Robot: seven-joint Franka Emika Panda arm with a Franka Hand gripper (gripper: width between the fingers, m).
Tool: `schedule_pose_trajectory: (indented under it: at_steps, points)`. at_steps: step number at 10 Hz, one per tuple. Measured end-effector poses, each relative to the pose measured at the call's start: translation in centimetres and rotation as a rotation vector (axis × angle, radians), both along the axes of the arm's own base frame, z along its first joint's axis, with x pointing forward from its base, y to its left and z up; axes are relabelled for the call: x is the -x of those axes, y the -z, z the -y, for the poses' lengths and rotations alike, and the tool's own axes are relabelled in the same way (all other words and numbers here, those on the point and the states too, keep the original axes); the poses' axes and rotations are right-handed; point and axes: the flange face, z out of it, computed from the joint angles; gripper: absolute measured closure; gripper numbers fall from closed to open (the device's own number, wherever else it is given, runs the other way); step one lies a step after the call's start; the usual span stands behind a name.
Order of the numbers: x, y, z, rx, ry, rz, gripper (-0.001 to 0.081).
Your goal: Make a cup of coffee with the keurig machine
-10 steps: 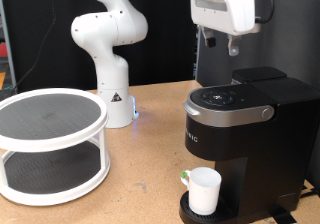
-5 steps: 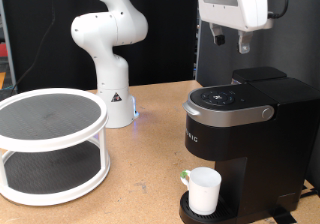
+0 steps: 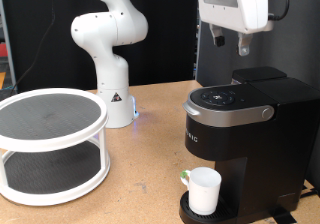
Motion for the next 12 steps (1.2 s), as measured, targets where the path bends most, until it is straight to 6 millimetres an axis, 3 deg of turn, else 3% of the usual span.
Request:
schedule_pose_trajectory:
  at_steps: [8,9,10,11,12]
  points:
    - [-0.9,3.9,0.8,0.038,0.005,0.009,-0.0001]
    - [-0.8,4.4,1.0,0.039,0.004,0.010,0.0089]
    - [-0.8,4.8,1.2,0.040,0.003,0.009,0.0089]
    - [-0.7,5.2,1.3,0.041,0.003,0.008,0.0273]
    - [-0.6,5.6,1.5,0.042,0.006,0.009,0.0273]
